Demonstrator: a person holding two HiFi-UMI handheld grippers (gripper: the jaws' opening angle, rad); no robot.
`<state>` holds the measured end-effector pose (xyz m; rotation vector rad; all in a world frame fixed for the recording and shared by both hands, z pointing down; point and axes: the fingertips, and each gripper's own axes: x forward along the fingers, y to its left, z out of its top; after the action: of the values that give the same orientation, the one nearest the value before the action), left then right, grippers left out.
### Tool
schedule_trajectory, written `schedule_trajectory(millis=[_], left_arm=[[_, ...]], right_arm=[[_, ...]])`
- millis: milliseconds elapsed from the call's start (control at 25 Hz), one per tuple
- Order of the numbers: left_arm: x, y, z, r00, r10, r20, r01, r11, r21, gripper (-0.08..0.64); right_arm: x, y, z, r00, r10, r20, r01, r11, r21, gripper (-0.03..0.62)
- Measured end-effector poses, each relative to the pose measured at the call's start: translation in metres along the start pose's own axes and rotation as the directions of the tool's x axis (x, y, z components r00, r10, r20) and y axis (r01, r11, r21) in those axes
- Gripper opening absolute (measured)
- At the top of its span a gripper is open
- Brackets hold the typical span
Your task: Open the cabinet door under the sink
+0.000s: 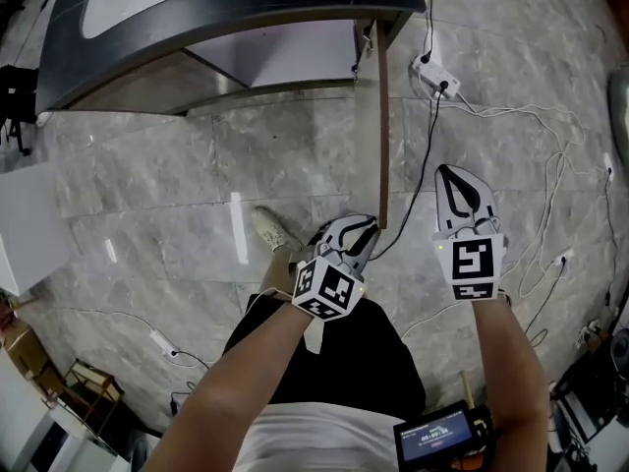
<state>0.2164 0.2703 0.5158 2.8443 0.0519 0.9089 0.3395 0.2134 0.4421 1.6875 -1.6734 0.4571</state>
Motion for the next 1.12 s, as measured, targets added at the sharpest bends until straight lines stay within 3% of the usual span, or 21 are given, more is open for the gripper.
schedule_trajectory(millis=[320,560,1120], left_arm=[[0.031,-0.021,0.021,0.998,-0.060,0.002,0.059,0.997,0.049,0.040],[0.038,-0.027,0.025,0.998,-0.059,0.003,0.058,0.998,0.036,0.040],[0.000,-0.037,0.013,0.992,-0.114,-0.050,0.115,0.993,0.002,0.043]], right_arm=[[0.002,-0.029,-0.032,0.999,-0.038,-0.035,0.040,0.999,0.037,0.014],[0.002,-0.043,-0.042,0.998,-0.052,-0.043,0.054,0.997,0.046,0.014],[0.005,-0.017,-0.002,0.997,0.056,0.054,-0.058,0.997,0.044,0.012]])
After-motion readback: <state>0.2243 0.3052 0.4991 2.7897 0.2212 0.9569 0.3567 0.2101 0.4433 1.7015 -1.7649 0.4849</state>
